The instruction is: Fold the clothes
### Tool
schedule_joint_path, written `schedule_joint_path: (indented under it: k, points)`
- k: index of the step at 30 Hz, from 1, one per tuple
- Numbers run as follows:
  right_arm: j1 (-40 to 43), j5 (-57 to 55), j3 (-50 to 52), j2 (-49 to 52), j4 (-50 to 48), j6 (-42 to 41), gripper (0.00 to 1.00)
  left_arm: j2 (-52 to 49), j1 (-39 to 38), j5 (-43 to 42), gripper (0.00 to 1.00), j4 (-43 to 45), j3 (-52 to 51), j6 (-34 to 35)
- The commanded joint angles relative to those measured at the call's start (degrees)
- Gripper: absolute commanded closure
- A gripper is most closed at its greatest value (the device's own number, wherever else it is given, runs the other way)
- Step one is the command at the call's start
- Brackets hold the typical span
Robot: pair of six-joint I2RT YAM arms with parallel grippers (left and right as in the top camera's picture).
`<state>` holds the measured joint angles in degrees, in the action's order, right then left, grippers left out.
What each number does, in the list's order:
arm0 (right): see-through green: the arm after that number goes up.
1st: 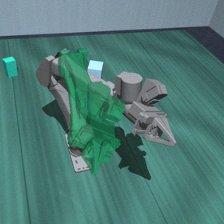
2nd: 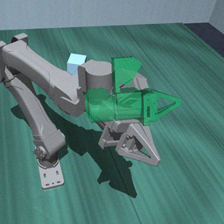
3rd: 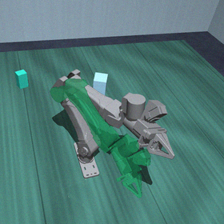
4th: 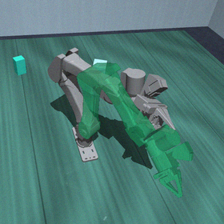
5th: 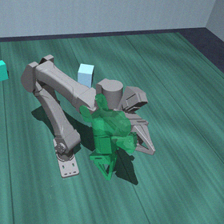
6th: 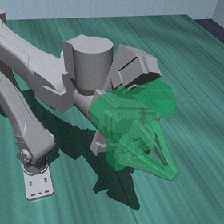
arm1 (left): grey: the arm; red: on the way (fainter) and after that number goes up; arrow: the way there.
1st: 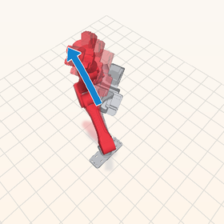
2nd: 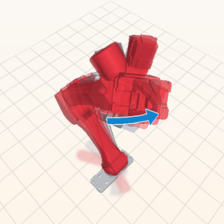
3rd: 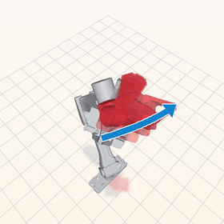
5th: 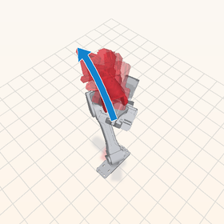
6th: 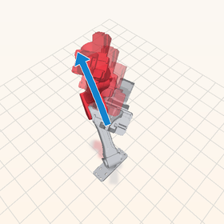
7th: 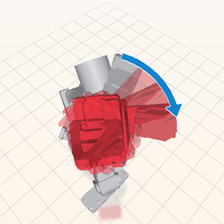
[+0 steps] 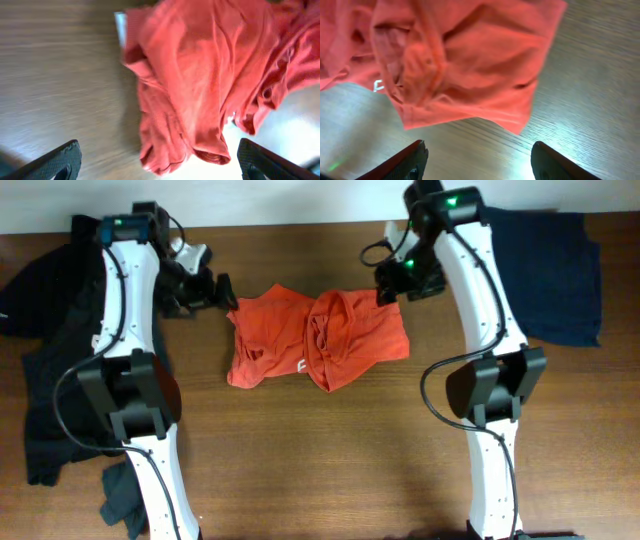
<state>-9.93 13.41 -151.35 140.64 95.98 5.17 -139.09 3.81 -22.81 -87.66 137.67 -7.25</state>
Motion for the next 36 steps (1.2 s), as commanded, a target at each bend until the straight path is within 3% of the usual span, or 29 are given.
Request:
schedule_joint_path:
  k: [1, 15, 17, 18, 19, 22, 24, 26, 27, 28, 33, 34, 36]
  points:
    - [0.59, 0.96, -1.09, -0.90, 0.33, 0.59, 0.29, 1.18, -0.13, -8.68, 0.01, 1.73, -6.64, -9.16]
    - [1.01, 0.94, -1.09, -0.87, 0.24, 1.70, 0.29, 1.18, -4.52, -9.14, 0.01, 14.03, -21.46, -11.13]
    - [1.03, 0.94, -1.09, -0.87, 0.22, 1.70, 0.29, 1.18, -5.79, -8.87, 0.07, 15.32, -22.18, -11.10]
    - [1.03, 0.94, -1.09, -0.87, 0.20, 1.70, 0.29, 1.18, -6.49, -8.85, 0.11, 16.13, -22.73, -11.10]
    - [1.03, 0.94, -1.09, -0.87, 0.22, 1.68, 0.29, 1.18, -7.06, -8.76, 0.21, 16.70, -23.19, -11.10]
    - [1.01, 0.94, -1.09, -0.87, 0.31, 1.68, 0.29, 1.09, -8.59, -4.79, 0.62, 18.10, -24.33, -9.53]
    - [1.01, 0.94, -1.09, -0.87, 0.26, 1.66, 0.30, 1.09, -8.92, 0.22, 0.81, 18.34, -24.33, -5.73]
    - [1.01, 0.96, -1.07, -0.76, 0.28, 1.64, 0.34, 1.25, -8.72, 2.82, 0.95, 18.27, -24.20, -3.13]
    - [1.01, 1.16, -1.03, -0.66, 0.22, 1.40, 0.46, 1.38, -8.15, 3.13, 0.99, 18.18, -24.04, -1.95]
    - [0.96, 1.73, -0.59, -0.63, -0.37, 1.36, 0.58, 1.95, -7.34, 3.13, 0.99, 18.18, -24.00, -0.83]
    - [0.96, 7.13, 3.28, -0.63, -4.26, 1.22, 0.90, 4.81, -6.14, 3.13, 0.99, 18.25, -24.00, 0.13]
    - [0.96, 8.41, 4.33, -0.61, -5.20, 1.22, 0.96, 5.53, -6.10, 3.15, 0.99, 18.25, -24.00, 0.11]
    - [0.96, 11.63, 7.41, -0.61, -7.80, 1.22, 0.96, 6.75, -6.10, 3.17, 0.99, 18.25, -24.00, 0.11]
